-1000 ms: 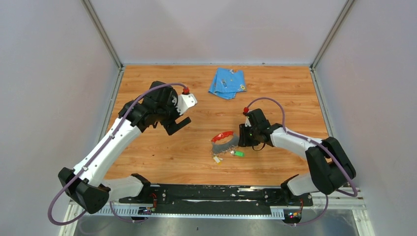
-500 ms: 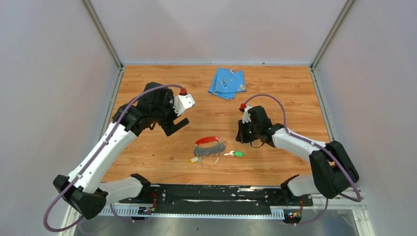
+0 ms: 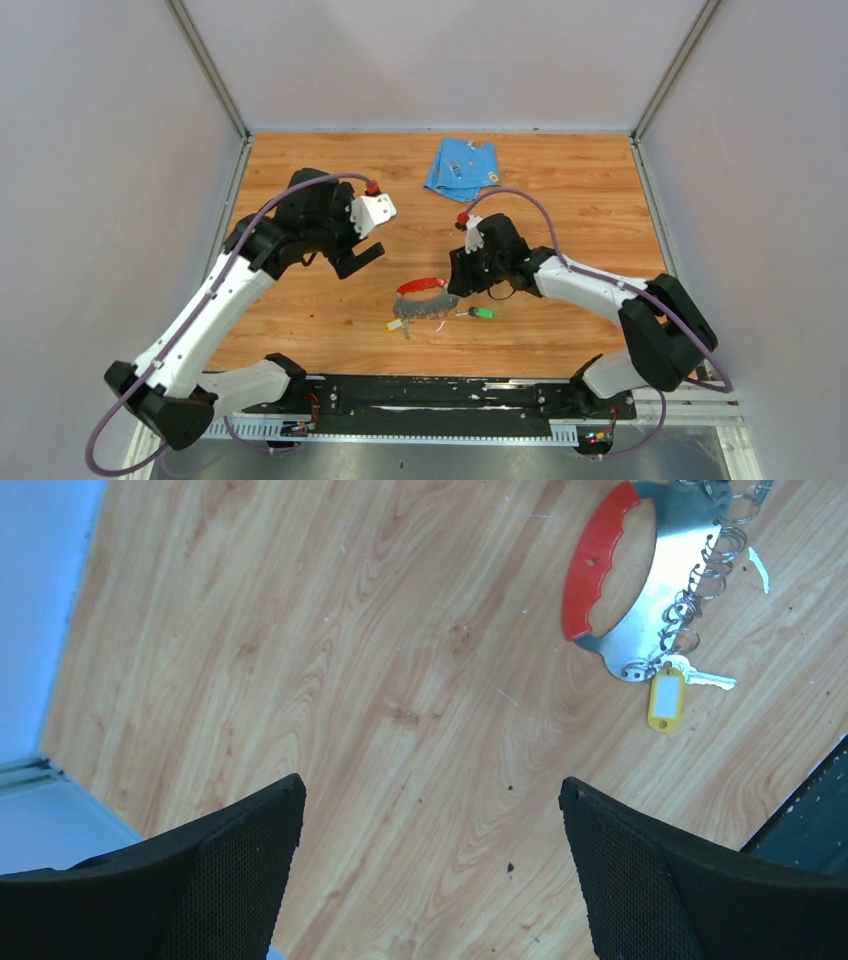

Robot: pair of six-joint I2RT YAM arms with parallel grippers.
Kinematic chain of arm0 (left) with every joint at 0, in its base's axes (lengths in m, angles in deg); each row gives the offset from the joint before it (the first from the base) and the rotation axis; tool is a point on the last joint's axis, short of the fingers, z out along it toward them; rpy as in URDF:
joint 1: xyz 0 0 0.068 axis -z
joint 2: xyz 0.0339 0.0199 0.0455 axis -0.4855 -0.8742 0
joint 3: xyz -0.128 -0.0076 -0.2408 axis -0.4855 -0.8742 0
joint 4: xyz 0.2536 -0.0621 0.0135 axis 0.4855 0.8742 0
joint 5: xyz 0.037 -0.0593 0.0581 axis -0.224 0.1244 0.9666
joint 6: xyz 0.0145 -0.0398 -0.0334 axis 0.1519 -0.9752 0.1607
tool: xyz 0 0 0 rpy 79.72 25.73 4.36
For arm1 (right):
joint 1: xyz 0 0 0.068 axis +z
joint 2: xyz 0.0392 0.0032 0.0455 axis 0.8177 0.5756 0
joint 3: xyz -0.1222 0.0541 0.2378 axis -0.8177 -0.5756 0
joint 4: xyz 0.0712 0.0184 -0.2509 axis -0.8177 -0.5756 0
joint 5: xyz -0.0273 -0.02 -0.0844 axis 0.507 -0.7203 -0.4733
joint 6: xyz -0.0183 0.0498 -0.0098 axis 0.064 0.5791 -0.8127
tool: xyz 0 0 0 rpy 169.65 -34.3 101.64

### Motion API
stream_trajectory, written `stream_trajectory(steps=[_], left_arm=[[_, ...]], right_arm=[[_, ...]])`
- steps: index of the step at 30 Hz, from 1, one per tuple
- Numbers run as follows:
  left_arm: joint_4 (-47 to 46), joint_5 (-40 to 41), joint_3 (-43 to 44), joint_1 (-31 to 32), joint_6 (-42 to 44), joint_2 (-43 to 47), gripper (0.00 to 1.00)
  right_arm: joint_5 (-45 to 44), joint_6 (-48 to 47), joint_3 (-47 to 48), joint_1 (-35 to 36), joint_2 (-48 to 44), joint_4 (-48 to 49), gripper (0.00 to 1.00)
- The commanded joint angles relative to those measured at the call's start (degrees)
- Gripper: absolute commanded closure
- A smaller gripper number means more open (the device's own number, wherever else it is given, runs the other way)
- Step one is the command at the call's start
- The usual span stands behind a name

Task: Put the keys on the keyring
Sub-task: Pick up the keyring from the center of the board.

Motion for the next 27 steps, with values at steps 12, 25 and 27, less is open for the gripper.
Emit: stream_trajectory(steps=[12, 25, 27], left_arm=[[0.3, 0.7, 1.8, -0.1, -2.7, -6.3, 0.0], [0.2, 3.4, 2.2, -0.1, -2.5, -6.6, 0.0], [0.2, 3.6, 2.4, -0.1, -2.7, -6.8, 0.0]], right_arm=[[0.0, -2.4, 1.2, 1.9, 11.6, 1.4, 0.52], [1.6, 2.0, 0.6, 4.0, 7.2, 0.4, 0.6], [1.2, 3.2, -0.3, 4.8, 5.6, -0.1, 0.58]])
